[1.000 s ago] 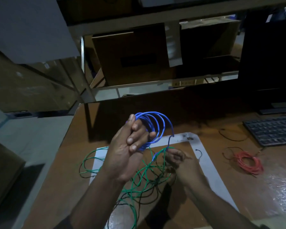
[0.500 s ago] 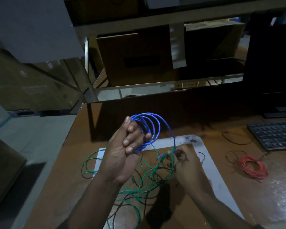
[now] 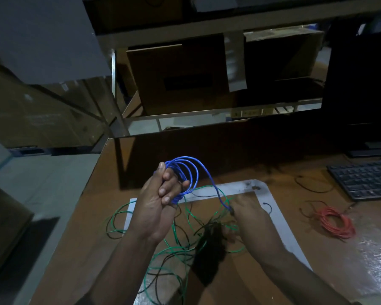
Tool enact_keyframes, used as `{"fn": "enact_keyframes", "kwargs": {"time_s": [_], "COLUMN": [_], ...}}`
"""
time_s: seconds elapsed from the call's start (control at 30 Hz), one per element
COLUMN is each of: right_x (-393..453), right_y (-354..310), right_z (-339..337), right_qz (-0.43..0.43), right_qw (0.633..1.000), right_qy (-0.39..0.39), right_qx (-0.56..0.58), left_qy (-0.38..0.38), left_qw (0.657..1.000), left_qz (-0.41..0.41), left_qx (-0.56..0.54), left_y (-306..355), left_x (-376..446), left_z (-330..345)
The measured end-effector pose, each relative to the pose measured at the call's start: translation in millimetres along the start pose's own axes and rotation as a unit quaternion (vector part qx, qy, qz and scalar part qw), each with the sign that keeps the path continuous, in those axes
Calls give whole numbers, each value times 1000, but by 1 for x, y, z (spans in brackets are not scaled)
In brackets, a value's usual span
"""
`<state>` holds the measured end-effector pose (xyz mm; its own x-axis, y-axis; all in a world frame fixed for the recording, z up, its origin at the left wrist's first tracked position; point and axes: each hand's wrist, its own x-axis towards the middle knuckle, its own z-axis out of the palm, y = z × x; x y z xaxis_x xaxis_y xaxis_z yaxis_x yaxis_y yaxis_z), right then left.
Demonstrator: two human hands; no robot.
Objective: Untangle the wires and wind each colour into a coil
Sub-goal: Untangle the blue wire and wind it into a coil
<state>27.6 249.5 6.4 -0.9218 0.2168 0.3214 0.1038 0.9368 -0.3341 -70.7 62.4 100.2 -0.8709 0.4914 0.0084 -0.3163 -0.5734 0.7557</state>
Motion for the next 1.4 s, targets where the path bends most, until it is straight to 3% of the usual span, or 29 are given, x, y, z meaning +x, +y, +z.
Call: {"fn": "enact_keyframes", "kwargs": {"time_s": [0.07, 0.13, 0.2, 0.37, 0.5, 0.53, 0.57, 0.63, 0.67, 0.7, 0.77, 0.87, 0.93, 1.0, 1.07, 1.13, 1.23, 1.4], "right_x": [2, 3, 7, 21, 26, 27, 28, 30, 30, 30, 28, 31, 36, 38, 36, 31, 29, 36], "right_y": [2, -1, 1, 5, -5, -5, -5, -1, 1, 1, 3, 2, 0, -2, -1, -4, -21, -43], "right_z": [-8, -18, -23, -31, -33, -33, -32, -31, -30, -29, -24, -25, -30, -36, -38, -43, -57, -88], "right_qz": [34, 131, 160, 193, 145, 125, 104, 68, 62, 68, 104, 166, 172, 160, 146, 131, 96, 122], "right_qw": [994, 948, 913, 834, 796, 812, 850, 944, 962, 964, 945, 859, 832, 852, 897, 906, 863, 687], "right_qy": [-8, -18, 35, 40, 62, 54, 35, -58, -110, -137, -122, -68, -45, -40, -45, -65, -93, -117], "right_qx": [99, 290, 374, 515, 584, 567, 515, 318, 241, 219, 285, 480, 525, 497, 414, 397, 487, 707], "left_qy": [8, 16, 22, 4, -5, -9, -14, -27, -35, -44, -59, -55, -45, -25, 10, 41, 46, 35], "left_qw": [1000, 999, 998, 999, 996, 995, 994, 994, 993, 992, 990, 988, 987, 985, 975, 962, 954, 950], "left_qz": [8, 17, 22, 14, 31, 36, 39, 43, 47, 51, 60, 62, 61, 71, 83, 83, 71, 57], "left_qx": [18, 36, 47, 37, 83, 96, 99, 96, 98, 102, 114, 134, 139, 154, 205, 256, 287, 306], "left_y": [-1, 0, 2, 6, 5, 5, 6, 12, 15, 19, 24, 27, 27, 27, 28, 28, 25, 15], "left_x": [0, 0, 0, -4, -10, -11, -13, -16, -17, -18, -21, -26, -27, -26, -26, -25, -26, -29], "left_z": [-1, -3, -4, 1, 10, 12, 14, 16, 16, 16, 16, 18, 18, 16, 13, 11, 12, 20]}}
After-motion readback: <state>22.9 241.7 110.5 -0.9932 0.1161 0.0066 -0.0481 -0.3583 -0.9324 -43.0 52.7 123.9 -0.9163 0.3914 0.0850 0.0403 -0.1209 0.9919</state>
